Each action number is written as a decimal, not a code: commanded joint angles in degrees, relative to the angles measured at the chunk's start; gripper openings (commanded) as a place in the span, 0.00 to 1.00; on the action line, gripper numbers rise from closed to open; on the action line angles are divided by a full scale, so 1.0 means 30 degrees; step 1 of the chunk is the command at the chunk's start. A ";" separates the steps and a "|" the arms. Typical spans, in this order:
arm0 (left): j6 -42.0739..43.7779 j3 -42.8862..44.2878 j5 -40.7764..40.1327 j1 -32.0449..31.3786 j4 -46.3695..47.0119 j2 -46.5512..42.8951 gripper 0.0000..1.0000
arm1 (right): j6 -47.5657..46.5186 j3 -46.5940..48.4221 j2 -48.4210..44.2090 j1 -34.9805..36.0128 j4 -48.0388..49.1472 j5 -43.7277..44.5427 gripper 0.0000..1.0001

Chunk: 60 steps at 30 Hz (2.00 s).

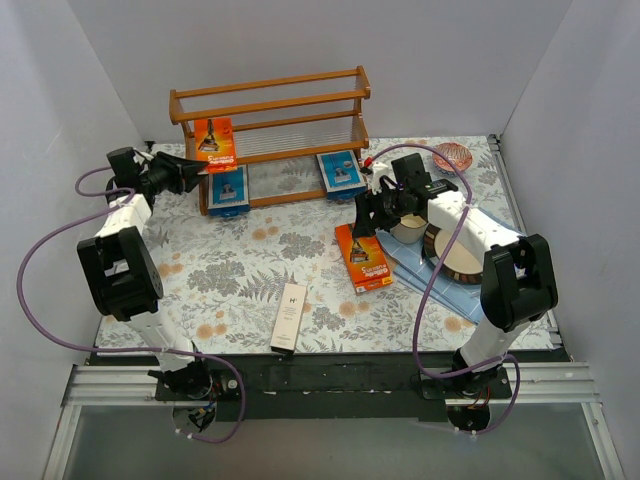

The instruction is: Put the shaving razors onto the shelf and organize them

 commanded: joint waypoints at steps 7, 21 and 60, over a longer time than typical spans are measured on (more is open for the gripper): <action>-0.0765 -0.0085 0.0652 -0.0096 0.2482 0.0433 0.11 | -0.0417 0.0764 0.0050 0.0176 -0.0008 -0.0008 0.73; -0.0883 0.0121 -0.0080 -0.0096 -0.0652 0.0699 0.56 | -0.0476 0.0881 0.0050 0.0205 -0.0036 -0.0066 0.73; 0.1462 0.1526 0.0066 0.0373 -0.2088 0.1372 0.00 | -0.0564 -0.0174 -0.0537 -0.0087 0.0637 -0.0125 0.74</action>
